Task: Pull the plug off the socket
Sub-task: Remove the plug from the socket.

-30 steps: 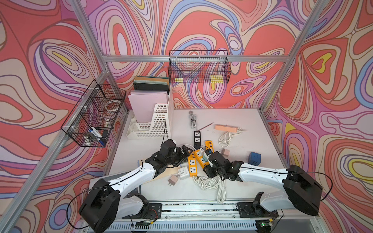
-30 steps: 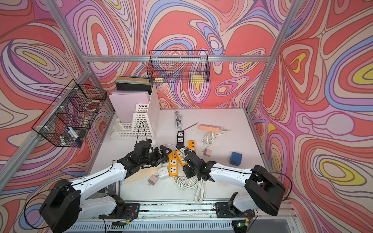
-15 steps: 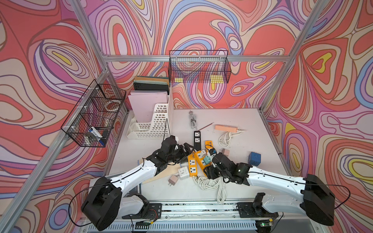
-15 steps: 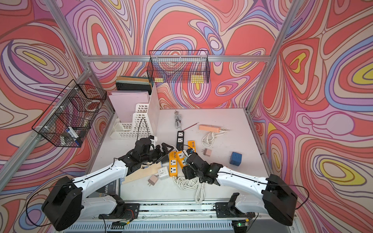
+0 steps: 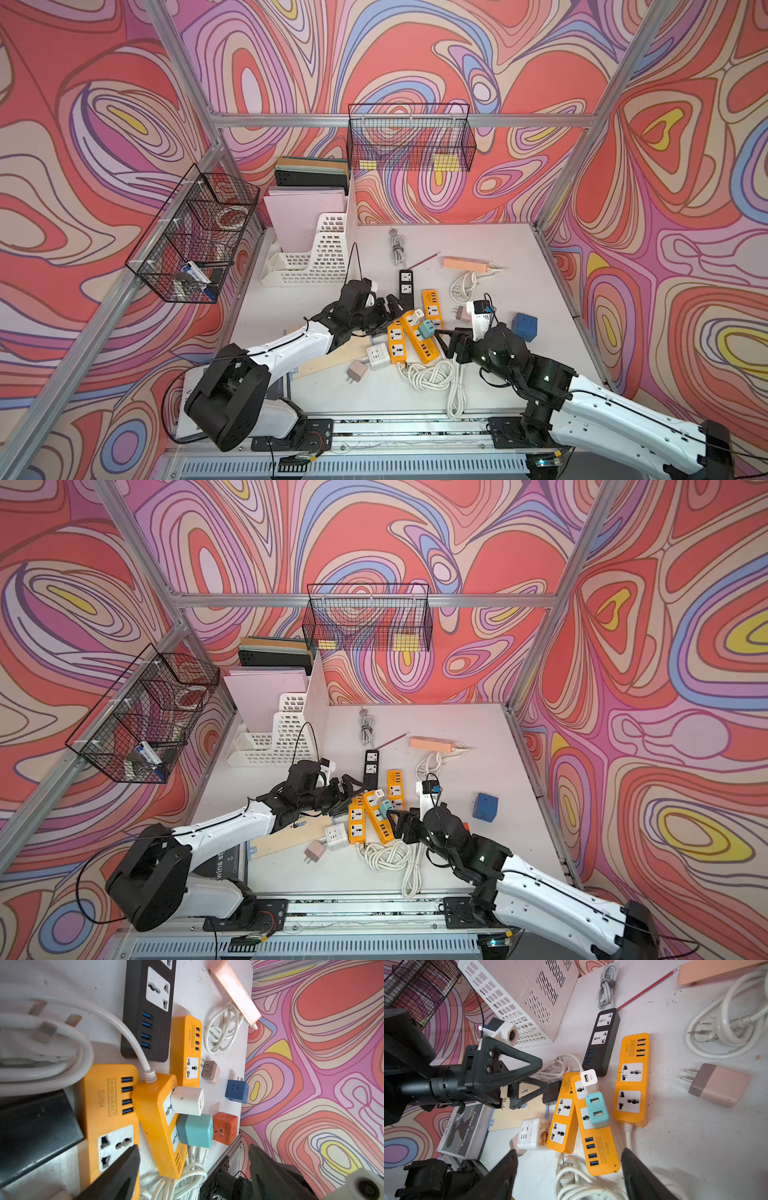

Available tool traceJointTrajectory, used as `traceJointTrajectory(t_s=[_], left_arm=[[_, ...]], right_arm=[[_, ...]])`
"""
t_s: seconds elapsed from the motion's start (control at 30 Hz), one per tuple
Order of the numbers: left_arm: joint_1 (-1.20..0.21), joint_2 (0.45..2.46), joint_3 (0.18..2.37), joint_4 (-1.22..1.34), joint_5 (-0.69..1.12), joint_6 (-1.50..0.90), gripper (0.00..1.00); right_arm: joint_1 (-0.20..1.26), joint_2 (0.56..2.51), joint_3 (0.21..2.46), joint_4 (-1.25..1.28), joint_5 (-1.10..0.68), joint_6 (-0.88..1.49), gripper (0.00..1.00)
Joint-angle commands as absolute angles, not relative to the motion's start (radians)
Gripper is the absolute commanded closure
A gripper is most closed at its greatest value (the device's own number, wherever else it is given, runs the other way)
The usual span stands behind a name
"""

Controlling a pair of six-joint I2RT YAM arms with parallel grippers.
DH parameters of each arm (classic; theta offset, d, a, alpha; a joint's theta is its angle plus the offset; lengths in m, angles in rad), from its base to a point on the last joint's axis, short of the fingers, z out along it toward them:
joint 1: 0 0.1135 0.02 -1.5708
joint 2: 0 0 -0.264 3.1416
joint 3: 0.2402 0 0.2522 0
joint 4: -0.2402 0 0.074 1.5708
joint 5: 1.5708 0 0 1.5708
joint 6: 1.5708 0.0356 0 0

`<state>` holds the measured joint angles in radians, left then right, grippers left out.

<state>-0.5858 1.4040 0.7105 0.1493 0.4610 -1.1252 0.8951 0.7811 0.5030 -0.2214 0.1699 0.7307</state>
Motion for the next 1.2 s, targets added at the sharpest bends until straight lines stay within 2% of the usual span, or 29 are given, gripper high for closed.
traceJointTrajectory(t_s=[0.0,0.07,0.2,0.3,0.4,0.63,0.83,1.03,1.17], left_arm=[[-0.589,1.431,0.747,0.144,0.505,-1.11,0.13],[-0.589,1.436,0.744,0.143,0.506,-1.116,0.15],[-0.588,1.426,0.745,0.103,0.475,-1.109,0.17],[-0.582,1.407,0.757,0.046,0.443,-1.087,0.19],[-0.577,1.379,0.75,-0.002,0.418,-1.07,0.19],[-0.577,1.368,0.714,0.063,0.449,-1.108,0.24],[-0.578,1.393,0.712,0.074,0.48,-1.139,0.28],[-0.578,1.393,0.682,0.084,0.483,-1.16,0.29],[-0.578,1.394,0.671,0.101,0.481,-1.172,0.29]], right_arm=[[0.83,0.968,0.587,-0.231,0.011,0.716,0.22],[0.802,1.136,0.694,-0.333,-0.037,0.645,0.23],[0.786,1.324,0.848,-0.436,-0.042,0.499,0.24],[0.692,1.398,0.901,-0.518,-0.039,0.454,0.36],[0.633,1.413,0.915,-0.539,-0.057,0.388,0.38],[0.627,1.482,0.934,-0.47,-0.288,0.233,0.41],[0.627,1.528,0.972,-0.5,-0.281,0.213,0.45],[0.626,1.433,0.913,-0.384,-0.371,0.245,0.42],[0.626,1.506,0.909,-0.388,-0.384,0.272,0.41]])
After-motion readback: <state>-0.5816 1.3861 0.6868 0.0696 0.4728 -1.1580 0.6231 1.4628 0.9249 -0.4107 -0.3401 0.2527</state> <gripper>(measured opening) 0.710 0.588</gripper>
